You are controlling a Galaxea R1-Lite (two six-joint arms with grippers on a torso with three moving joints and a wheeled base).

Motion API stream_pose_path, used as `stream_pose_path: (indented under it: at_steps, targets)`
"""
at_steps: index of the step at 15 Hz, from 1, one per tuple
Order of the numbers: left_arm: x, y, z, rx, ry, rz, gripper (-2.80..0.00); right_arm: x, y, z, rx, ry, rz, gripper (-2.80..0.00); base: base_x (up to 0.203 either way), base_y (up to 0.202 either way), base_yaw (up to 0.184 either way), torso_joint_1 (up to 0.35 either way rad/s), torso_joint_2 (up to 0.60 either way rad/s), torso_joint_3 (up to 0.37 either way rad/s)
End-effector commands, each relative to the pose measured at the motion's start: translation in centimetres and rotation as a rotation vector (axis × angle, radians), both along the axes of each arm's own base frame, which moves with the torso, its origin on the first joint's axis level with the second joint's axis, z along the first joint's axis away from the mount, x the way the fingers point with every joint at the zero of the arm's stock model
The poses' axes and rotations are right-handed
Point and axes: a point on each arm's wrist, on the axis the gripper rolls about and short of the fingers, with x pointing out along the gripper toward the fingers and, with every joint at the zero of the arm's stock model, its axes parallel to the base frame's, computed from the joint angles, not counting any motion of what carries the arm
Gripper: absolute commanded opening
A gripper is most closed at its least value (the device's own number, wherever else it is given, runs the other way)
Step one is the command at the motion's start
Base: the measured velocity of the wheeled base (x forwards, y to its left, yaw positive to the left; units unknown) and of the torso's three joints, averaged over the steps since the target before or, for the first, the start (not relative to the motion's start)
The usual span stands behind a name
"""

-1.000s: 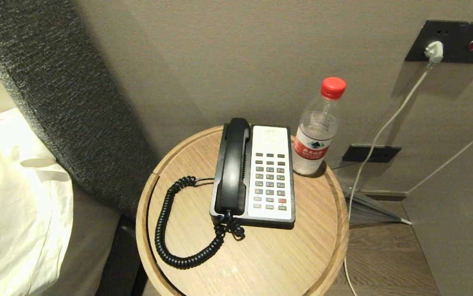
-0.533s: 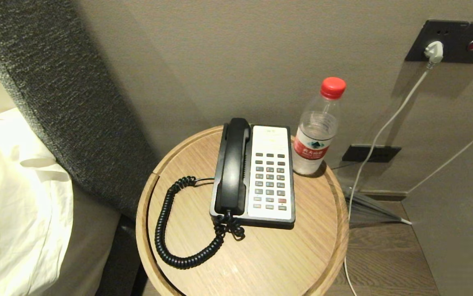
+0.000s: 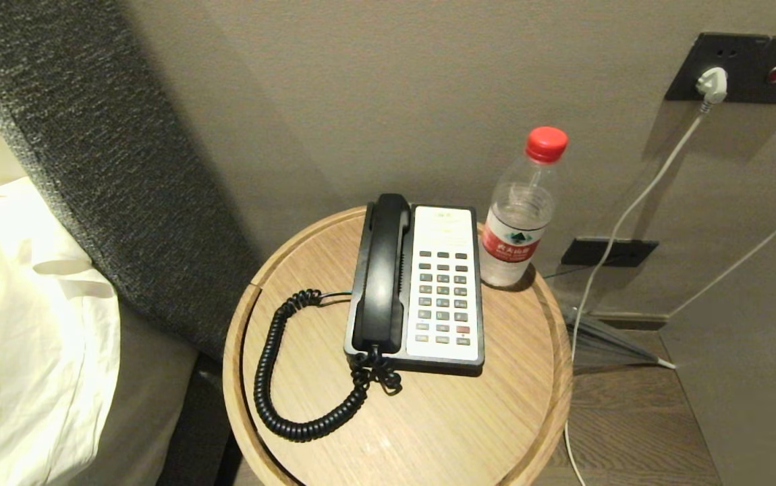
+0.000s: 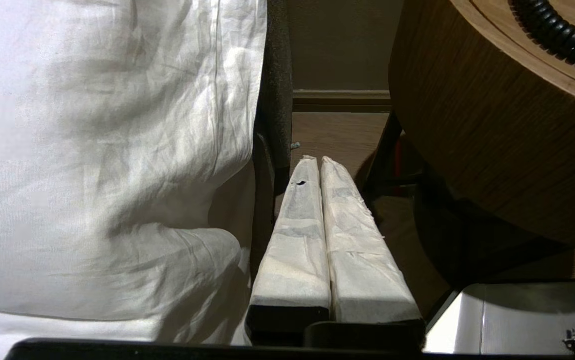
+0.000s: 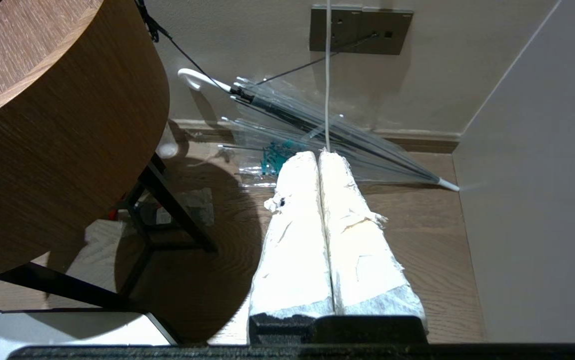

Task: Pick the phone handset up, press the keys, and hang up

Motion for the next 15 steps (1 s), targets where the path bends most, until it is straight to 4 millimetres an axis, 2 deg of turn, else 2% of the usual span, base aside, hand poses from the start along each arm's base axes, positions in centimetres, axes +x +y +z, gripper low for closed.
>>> stream_pose_path:
  at_steps: [1,15]
  targets:
    - [0.01,0.01,-0.03,-0.021,0.001,0.003,-2.8,0.03,0.0,-0.03,0.0,0.004,0.001,-2.8,0.0,0.0,0.0,0.006,0.0,0.051]
    - [0.0,0.02,-0.01,-0.04,0.001,0.011,-2.8,0.03,0.0,-0.03,0.0,0.004,0.0,-2.8,0.0,0.0,0.0,0.002,0.0,0.187]
